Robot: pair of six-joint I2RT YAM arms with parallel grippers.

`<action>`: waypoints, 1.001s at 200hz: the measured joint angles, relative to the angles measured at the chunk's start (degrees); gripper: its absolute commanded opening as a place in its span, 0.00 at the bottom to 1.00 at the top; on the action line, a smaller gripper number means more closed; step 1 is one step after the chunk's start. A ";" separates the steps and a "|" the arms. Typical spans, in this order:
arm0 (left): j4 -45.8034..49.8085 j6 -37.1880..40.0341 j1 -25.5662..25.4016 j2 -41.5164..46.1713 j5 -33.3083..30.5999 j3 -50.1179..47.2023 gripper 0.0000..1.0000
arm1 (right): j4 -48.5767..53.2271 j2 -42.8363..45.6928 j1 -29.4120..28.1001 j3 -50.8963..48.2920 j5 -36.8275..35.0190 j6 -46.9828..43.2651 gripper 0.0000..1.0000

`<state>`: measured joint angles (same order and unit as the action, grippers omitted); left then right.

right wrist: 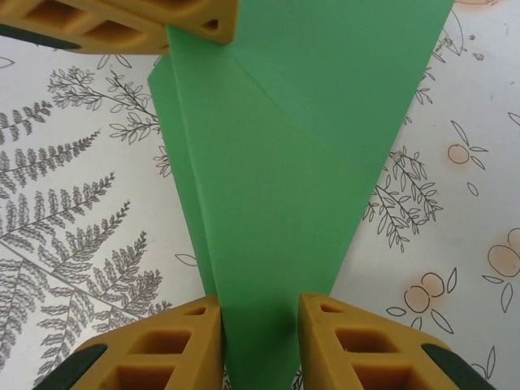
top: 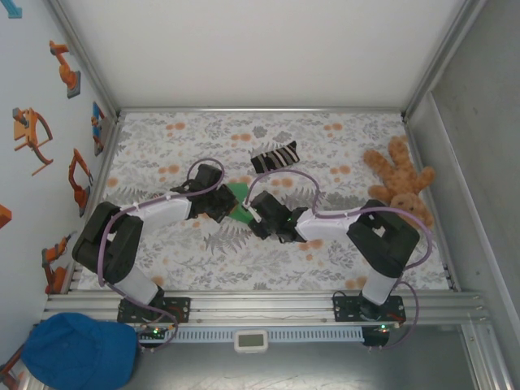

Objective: Fold a paper plane with a square sheet of paper (pick it up from the middle)
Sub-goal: Fourth fold the wing at the center of the table.

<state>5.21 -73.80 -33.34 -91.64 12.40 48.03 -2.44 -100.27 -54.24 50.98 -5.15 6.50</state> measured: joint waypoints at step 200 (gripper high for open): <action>-0.02 -1.92 0.57 -0.20 1.03 0.02 0.09 | -6.10 -2.82 0.00 1.49 -0.28 -3.50 0.06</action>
<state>5.19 -75.72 -32.77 -91.83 13.43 48.05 -8.54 -103.09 -54.24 52.47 -5.43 3.01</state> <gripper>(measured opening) 0.081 0.074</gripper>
